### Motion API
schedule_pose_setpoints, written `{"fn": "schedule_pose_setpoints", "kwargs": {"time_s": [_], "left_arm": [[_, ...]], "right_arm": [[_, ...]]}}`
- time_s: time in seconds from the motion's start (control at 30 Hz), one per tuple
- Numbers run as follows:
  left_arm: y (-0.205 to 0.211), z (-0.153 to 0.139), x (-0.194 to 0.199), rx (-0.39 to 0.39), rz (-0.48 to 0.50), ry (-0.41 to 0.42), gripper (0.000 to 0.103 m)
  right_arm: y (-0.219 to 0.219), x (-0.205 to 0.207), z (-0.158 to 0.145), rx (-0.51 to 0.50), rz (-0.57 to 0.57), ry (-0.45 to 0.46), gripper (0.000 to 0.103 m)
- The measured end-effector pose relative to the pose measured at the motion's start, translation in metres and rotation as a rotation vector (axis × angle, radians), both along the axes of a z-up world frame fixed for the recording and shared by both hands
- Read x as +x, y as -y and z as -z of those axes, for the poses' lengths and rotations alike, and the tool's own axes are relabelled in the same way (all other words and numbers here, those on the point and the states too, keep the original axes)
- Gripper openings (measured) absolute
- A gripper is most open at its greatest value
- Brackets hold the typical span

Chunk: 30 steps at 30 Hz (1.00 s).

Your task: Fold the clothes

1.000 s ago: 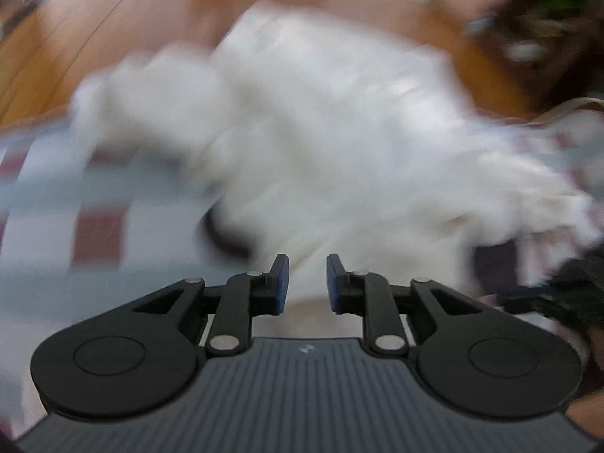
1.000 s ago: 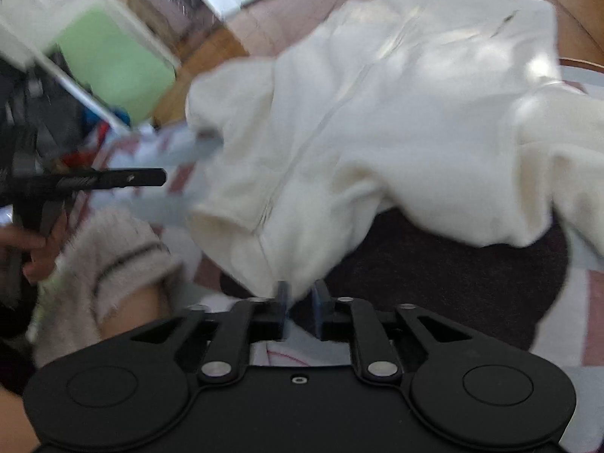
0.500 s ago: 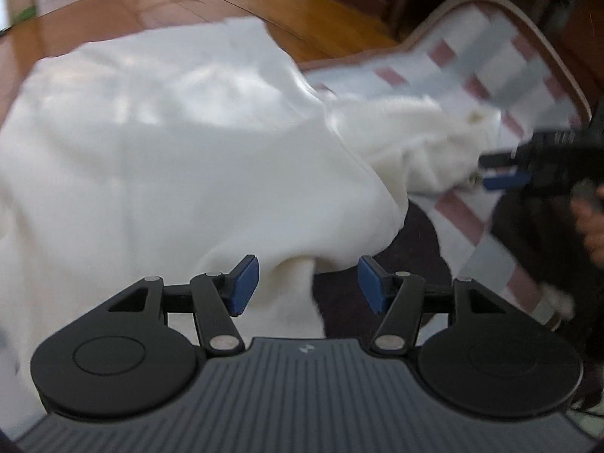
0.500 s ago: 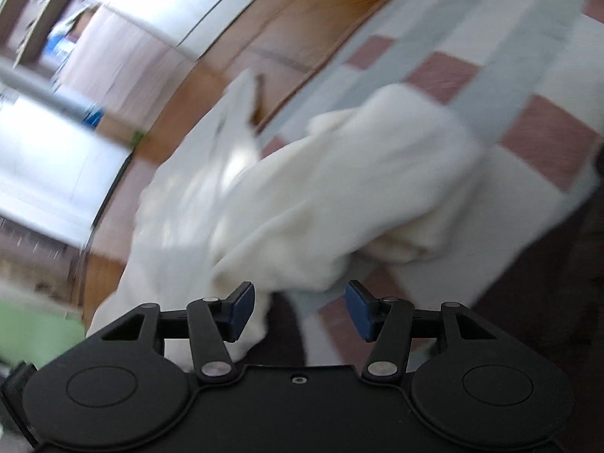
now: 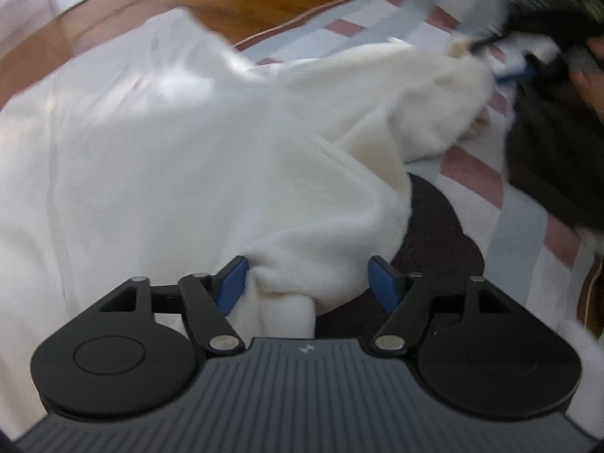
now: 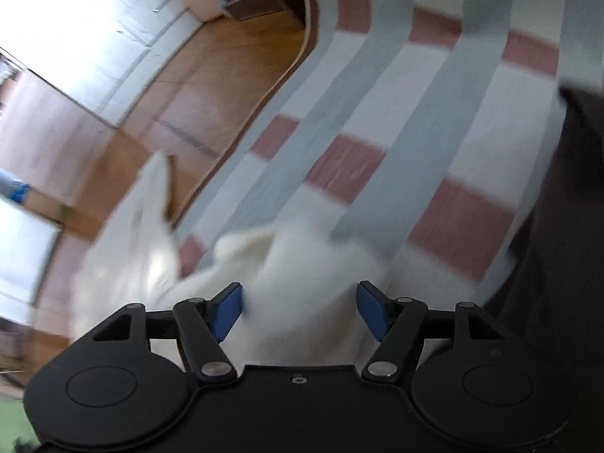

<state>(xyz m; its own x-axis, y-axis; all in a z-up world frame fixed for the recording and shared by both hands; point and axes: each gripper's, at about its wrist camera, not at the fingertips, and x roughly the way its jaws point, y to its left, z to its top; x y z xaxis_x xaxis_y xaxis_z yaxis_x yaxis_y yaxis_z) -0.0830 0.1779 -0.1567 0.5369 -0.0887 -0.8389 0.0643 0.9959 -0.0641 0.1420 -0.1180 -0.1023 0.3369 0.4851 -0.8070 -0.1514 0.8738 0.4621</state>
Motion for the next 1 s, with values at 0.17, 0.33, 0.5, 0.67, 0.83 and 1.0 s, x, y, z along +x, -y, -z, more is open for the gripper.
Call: {"fn": "schedule_pose_setpoints", "kwargs": {"time_s": [0.17, 0.33, 0.5, 0.67, 0.83, 1.0], "left_arm": [[0.003, 0.010, -0.006, 0.033, 0.050, 0.035, 0.077], [-0.002, 0.006, -0.018, 0.183, 0.006, 0.113, 0.014], [-0.029, -0.015, -0.024, -0.014, -0.144, 0.160, 0.014], [-0.032, -0.017, -0.027, -0.038, -0.143, 0.144, 0.014], [-0.036, -0.008, -0.021, -0.120, -0.132, 0.099, 0.017], [-0.040, -0.012, -0.025, -0.172, -0.133, 0.110, 0.028]], "right_arm": [[-0.034, 0.024, 0.020, -0.281, -0.213, -0.068, 0.076], [-0.026, 0.012, -0.010, -0.093, -0.184, 0.088, 0.015], [0.014, -0.027, -0.113, 0.090, -0.060, 0.548, 0.014], [0.021, -0.008, -0.073, -0.328, 0.002, 0.452, 0.037], [0.016, 0.001, -0.036, -0.425, -0.017, 0.346, 0.042], [0.019, 0.019, -0.028, -0.324, 0.006, 0.254, 0.065]]}}
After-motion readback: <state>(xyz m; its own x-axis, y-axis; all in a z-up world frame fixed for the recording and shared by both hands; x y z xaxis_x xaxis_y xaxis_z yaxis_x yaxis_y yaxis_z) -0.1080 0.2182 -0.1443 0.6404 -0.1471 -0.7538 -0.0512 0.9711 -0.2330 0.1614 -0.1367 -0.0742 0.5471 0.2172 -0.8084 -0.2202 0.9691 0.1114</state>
